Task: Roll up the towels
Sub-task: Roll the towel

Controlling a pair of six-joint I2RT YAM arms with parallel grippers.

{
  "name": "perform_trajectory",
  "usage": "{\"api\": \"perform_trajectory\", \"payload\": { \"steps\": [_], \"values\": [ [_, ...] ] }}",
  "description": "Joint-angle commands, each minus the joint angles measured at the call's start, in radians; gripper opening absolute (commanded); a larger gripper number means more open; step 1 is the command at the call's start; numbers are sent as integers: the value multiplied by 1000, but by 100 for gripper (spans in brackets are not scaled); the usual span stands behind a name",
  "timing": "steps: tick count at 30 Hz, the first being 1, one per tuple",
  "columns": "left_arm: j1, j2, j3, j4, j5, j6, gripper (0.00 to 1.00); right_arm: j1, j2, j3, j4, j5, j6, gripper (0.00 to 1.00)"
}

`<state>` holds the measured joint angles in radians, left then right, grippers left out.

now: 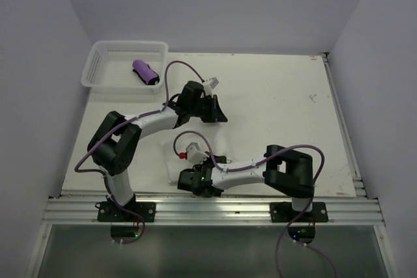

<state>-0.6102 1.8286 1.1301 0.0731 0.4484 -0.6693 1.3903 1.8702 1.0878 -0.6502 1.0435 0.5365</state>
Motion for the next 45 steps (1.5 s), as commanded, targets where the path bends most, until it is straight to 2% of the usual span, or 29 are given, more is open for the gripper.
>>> {"api": "perform_trajectory", "payload": {
  "steps": [1,12,21,28,32,36,45],
  "values": [
    [6,-45,-13,19,13,19,0,29,56,72,-97,47,-21,0],
    [-3,-61,-196,108,33,1,0,46,185,178,-224,56,-78,0],
    [-3,-68,-326,181,27,-21,0,53,241,202,-236,12,-87,3],
    [0,-40,-372,217,3,-12,0,52,176,161,-183,-26,-95,19],
    [0,-17,-357,225,-13,10,0,53,141,153,-169,-16,-92,24],
    [3,3,-342,214,-43,30,0,50,78,120,-114,-39,-99,36],
    [9,12,-351,244,-50,59,0,24,-107,67,-72,-89,-58,51]
  ]
}}
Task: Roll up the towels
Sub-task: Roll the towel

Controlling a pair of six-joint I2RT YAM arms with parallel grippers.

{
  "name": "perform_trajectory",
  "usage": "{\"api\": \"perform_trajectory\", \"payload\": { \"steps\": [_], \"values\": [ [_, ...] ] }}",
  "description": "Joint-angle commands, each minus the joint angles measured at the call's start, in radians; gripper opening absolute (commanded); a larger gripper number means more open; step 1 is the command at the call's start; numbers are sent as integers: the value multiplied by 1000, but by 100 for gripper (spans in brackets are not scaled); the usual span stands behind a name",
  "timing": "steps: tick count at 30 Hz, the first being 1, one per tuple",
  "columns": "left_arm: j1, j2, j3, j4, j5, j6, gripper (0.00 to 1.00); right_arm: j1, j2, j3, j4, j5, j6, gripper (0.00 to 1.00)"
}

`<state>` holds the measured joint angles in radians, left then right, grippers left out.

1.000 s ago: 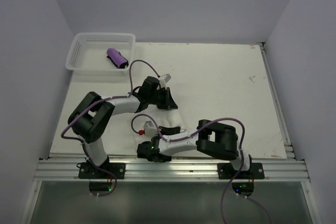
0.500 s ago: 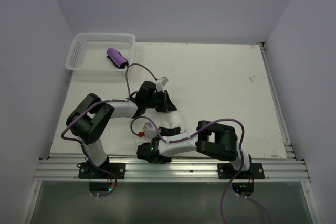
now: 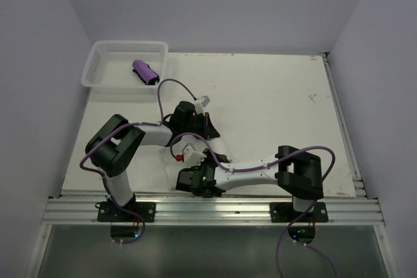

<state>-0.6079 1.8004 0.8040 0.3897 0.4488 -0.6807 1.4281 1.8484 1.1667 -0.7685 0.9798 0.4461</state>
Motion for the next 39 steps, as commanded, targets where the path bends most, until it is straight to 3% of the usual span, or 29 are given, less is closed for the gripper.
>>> {"api": "perform_trajectory", "payload": {
  "steps": [1,12,20,25,33,39],
  "values": [
    [7,42,-26,-71,-53,70,0,-21,-122,-16,57,-32,34,52],
    [8,53,-66,-29,-45,64,0,-90,-443,-136,208,-243,98,60],
    [8,47,-77,-22,-41,58,0,-423,-701,-401,517,-670,235,60],
    [8,37,-91,-18,-45,61,0,-517,-707,-476,610,-855,290,64],
    [8,22,-111,-9,-44,55,0,-571,-609,-547,695,-902,318,67],
    [8,20,-114,0,-38,46,0,-587,-477,-579,823,-1018,318,67]
  ]
}}
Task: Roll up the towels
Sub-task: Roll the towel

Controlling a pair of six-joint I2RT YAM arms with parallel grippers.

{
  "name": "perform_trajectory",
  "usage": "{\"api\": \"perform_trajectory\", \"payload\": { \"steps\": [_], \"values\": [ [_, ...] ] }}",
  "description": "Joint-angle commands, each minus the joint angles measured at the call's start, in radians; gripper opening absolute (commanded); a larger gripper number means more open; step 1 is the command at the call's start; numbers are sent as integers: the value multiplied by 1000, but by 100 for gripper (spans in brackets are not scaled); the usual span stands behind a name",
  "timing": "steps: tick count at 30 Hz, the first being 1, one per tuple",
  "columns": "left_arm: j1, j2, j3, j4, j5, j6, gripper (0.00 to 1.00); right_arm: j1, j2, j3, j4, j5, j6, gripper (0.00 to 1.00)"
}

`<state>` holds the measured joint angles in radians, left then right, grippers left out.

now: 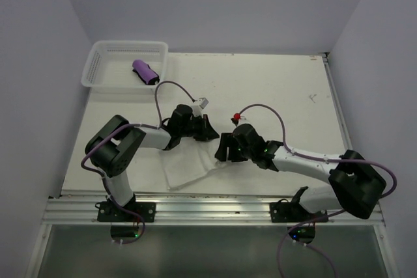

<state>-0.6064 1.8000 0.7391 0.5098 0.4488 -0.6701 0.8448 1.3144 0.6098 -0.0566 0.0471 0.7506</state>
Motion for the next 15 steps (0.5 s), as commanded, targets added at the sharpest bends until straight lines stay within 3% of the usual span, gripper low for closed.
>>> {"api": "perform_trajectory", "payload": {
  "steps": [1,7,15],
  "values": [
    [7,19,-49,-117,-39,33,0,-4,72,-27,151,-96,16,67],
    [7,16,-47,-117,-41,27,0,-3,123,-56,189,-136,33,64],
    [16,7,-38,-131,-53,30,0,13,131,-68,123,-107,3,48]
  ]
}}
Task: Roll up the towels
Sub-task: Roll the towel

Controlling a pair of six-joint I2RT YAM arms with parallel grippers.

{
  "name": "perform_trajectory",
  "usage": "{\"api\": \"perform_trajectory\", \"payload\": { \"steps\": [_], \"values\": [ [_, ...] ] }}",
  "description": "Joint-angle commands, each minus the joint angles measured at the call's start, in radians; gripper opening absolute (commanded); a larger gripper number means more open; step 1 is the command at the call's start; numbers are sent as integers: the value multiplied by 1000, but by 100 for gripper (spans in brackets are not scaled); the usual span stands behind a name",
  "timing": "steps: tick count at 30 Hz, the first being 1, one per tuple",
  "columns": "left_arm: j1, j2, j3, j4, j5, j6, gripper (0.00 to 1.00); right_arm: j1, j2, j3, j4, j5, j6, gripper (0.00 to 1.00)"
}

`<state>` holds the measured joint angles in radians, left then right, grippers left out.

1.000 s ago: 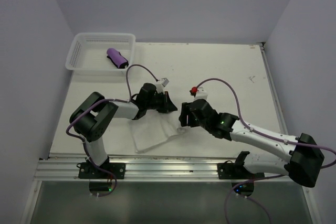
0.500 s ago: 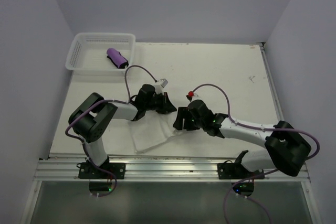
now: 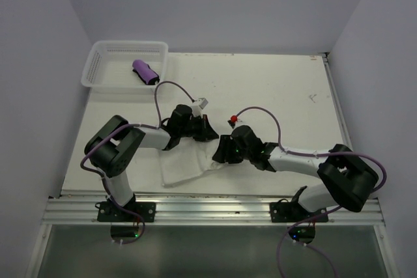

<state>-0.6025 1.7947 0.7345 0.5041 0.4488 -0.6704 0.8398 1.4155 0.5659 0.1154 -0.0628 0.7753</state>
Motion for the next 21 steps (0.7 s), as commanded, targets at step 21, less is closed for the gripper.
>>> {"api": "perform_trajectory", "payload": {
  "steps": [21],
  "values": [
    [89,-138,167,-338,-79,37,0,252,56,215,-459,546,-203,13]
  ]
}}
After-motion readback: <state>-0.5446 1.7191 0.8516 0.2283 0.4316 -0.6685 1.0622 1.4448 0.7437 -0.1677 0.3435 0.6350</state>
